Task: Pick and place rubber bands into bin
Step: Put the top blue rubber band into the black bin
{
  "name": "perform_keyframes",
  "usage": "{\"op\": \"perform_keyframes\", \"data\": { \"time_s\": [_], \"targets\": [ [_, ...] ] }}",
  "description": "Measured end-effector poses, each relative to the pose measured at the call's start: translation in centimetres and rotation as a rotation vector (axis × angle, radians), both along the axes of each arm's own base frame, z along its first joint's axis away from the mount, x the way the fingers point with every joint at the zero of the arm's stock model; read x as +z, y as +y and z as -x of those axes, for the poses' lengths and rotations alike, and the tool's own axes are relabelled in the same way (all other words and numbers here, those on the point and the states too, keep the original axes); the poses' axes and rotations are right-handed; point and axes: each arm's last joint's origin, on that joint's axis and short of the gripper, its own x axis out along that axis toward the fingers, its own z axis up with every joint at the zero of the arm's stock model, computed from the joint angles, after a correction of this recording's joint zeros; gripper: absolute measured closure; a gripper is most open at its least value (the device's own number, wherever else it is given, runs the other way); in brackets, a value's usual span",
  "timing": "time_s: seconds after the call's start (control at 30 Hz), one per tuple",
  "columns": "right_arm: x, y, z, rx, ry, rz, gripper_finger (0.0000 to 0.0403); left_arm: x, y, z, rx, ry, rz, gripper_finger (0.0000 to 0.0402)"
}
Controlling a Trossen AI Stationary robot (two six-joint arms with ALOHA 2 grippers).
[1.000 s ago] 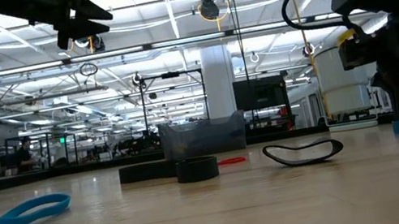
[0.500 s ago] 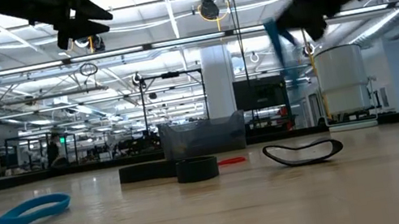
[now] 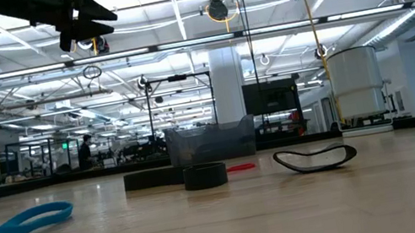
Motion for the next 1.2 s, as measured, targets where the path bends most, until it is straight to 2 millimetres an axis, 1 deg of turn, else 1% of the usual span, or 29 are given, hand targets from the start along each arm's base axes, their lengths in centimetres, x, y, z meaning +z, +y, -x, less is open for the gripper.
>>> {"op": "perform_keyframes", "data": {
  "time_s": [0.13, 0.2, 0.3, 0.43, 0.5, 0.6, 0.87, 1.03, 1.2],
  "targets": [
    [2.8, -1.3, -1.5, -0.051, 0.07, -0.002, 0.0402, 0.0, 0.0, 0.0, 0.0, 0.0, 0.0, 0.0217],
    [3.9, -2.1, -2.5, -0.078, 0.103, 0.01, 0.0403, 0.0, 0.0, 0.0, 0.0, 0.0, 0.0, 0.0217],
    [4.7, -3.5, -4.3, -0.118, 0.158, 0.008, 0.0403, 0.0, 0.0, 0.0, 0.0, 0.0, 0.0, 0.0217],
    [4.6, -5.5, -6.9, -0.161, 0.23, 0.028, 0.0403, 0.0, 0.0, 0.0, 0.0, 0.0, 0.0, 0.0217],
    [3.8, -6.5, -8.1, -0.18, 0.273, 0.043, 0.0403, 0.0, 0.0, 0.0, 0.0, 0.0, 0.0, 0.0217],
    [1.9, -8.2, -9.7, -0.21, 0.342, 0.034, 0.0403, 0.0, 0.0, 0.0, 0.0, 0.0, 0.0, 0.0217],
    [-4.0, -12.4, -12.4, -0.283, 0.515, -0.038, 0.0403, 0.0, 0.0, 0.0, 0.0, 0.001, 0.0, 0.0217],
    [-7.5, -14.1, -13.8, -0.3, 0.592, -0.066, 0.0403, 0.0, 0.0, 0.0, 0.0, 0.001, -0.001, 0.0217],
    [-10.3, -14.8, -14.7, -0.301, 0.659, -0.086, 0.0403, 0.0, 0.0, 0.0, 0.0, 0.001, -0.001, 0.0217]
  ]
}}
